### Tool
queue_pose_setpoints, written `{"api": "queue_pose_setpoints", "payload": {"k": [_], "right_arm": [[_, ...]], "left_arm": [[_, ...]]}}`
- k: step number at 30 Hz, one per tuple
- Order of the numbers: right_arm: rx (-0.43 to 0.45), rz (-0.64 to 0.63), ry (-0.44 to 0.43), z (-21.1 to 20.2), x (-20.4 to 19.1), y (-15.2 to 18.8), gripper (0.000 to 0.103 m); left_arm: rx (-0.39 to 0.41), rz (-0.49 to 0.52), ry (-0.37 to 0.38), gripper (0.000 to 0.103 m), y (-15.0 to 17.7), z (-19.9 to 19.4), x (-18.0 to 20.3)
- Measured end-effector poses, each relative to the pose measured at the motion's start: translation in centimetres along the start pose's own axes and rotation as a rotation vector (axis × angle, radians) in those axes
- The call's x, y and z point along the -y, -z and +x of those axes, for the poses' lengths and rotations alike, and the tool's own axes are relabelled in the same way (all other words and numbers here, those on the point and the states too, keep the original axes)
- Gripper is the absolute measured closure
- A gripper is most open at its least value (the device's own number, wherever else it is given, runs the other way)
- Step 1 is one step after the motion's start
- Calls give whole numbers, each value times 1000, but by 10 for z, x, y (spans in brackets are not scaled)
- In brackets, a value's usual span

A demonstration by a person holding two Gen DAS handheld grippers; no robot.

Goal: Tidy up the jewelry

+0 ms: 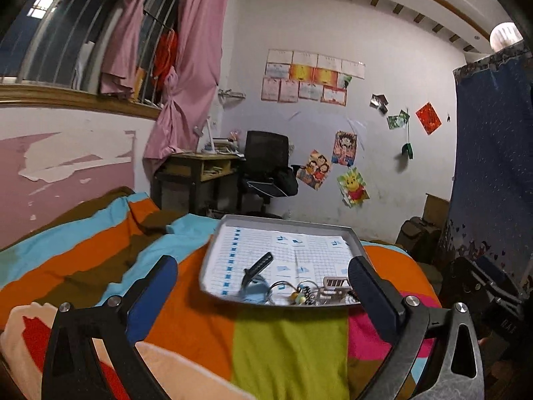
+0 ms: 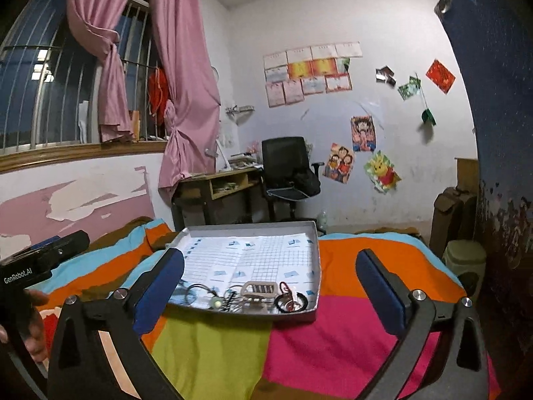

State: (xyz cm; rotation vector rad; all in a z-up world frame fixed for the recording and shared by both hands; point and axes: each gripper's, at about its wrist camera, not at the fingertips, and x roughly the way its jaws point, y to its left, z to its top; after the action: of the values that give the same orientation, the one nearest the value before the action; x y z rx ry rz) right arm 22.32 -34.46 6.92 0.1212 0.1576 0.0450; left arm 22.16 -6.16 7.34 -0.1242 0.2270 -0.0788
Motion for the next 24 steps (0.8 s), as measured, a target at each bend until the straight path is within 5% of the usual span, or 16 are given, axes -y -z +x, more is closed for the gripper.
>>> {"api": "queue_pose_setpoints", "payload": {"k": [11, 24], "right_arm": [[84, -53, -13, -97, -42, 1, 1], [56, -25, -4, -160, -62, 29, 1]], "left_arm": [[36, 32, -10, 0, 28, -79, -24], [25, 31, -33, 0, 55, -126, -40]]}}
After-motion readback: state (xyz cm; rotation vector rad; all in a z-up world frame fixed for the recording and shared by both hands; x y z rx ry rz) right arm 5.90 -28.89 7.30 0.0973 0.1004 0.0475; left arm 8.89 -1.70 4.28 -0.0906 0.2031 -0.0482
